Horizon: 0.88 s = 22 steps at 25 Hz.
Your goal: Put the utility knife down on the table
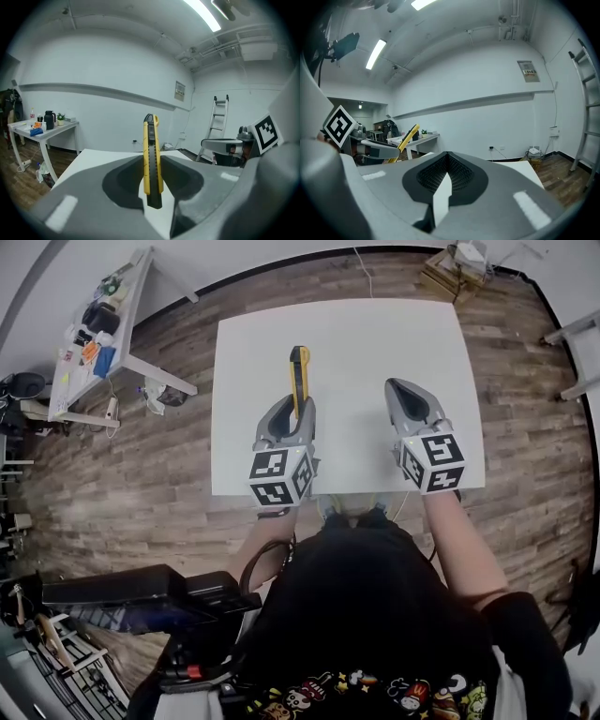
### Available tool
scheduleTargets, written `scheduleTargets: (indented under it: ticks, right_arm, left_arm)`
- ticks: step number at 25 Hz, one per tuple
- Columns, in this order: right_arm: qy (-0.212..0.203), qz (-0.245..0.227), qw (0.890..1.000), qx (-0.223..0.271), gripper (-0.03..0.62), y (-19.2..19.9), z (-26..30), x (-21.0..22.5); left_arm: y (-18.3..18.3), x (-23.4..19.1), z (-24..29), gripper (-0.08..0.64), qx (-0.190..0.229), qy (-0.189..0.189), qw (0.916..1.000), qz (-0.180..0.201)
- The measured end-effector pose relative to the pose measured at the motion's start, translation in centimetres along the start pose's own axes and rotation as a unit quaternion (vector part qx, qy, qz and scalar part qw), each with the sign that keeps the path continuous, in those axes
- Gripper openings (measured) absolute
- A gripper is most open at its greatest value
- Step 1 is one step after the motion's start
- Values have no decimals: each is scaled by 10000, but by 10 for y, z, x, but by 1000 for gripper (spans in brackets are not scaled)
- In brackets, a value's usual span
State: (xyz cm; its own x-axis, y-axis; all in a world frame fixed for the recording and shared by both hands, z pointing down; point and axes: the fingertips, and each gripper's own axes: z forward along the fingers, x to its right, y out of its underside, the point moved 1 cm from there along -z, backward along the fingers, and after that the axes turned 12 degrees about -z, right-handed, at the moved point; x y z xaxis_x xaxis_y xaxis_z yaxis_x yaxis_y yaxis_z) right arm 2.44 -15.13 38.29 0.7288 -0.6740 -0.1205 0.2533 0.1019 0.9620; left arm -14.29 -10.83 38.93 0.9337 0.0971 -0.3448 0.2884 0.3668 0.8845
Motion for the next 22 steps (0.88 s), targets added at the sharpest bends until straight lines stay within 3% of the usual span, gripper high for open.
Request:
scheduleTargets:
  ticks: [14,18,22]
  right_arm:
    - [157,368,9989,-261,25,35,-12,3]
    - [223,443,9981,-377,25,48,-10,8]
    - [230,466,9972,-537,25,62,-6,13]
  left_arm:
    - [60,6,85,120,-1192,-162,9923,309]
    - [84,15,110,120,-1541,-120,9864,554]
    - [112,16,129,120,-1950,-70,9799,405]
